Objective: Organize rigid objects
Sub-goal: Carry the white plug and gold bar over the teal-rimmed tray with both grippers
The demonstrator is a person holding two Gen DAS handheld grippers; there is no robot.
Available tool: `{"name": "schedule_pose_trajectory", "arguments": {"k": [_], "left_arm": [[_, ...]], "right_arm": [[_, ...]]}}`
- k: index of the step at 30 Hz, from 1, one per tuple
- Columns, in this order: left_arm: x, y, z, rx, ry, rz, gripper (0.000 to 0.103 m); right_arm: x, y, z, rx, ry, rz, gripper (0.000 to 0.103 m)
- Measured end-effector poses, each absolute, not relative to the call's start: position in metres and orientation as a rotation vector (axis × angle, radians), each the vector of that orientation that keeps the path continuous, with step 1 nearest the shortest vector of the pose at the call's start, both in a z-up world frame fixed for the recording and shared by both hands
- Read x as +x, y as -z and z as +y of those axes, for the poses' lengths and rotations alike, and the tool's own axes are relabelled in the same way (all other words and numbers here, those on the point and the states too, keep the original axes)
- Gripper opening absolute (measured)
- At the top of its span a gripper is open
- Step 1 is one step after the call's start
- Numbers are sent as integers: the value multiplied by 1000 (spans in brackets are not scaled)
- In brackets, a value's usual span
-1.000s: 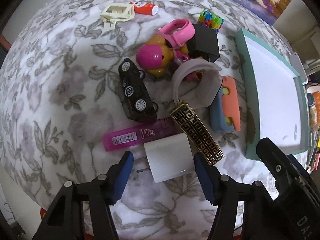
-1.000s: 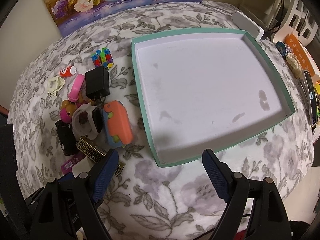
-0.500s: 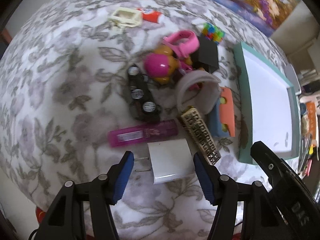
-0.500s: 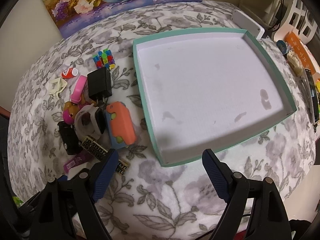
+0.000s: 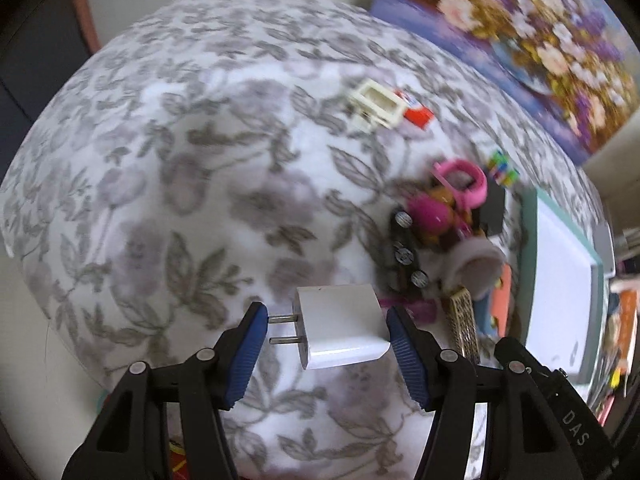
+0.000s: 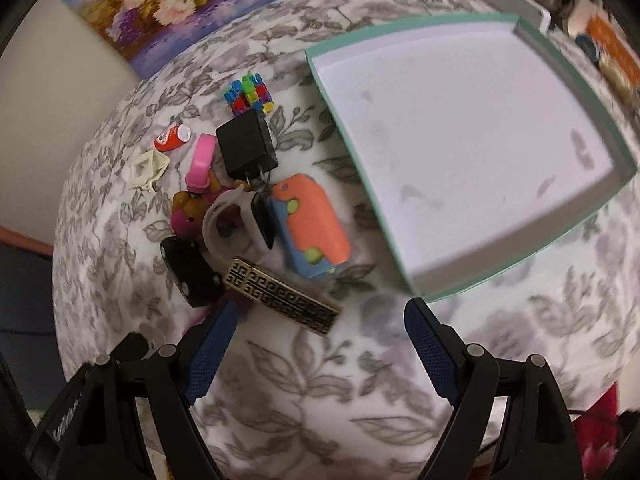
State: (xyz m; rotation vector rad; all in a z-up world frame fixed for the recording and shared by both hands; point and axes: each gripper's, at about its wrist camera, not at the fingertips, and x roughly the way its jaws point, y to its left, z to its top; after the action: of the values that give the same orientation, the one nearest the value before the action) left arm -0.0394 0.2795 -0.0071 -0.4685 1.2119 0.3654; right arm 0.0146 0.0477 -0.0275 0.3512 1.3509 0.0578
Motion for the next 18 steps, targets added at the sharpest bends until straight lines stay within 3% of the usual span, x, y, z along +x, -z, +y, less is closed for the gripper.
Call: {"name": "schedule_pose_trajectory", "arguments": {"k": [18], "left_arm": [[-49,-1,297,-493,-389,1186,65]], "right_arm": [[26,61,67,560,59,1379,86]]}}
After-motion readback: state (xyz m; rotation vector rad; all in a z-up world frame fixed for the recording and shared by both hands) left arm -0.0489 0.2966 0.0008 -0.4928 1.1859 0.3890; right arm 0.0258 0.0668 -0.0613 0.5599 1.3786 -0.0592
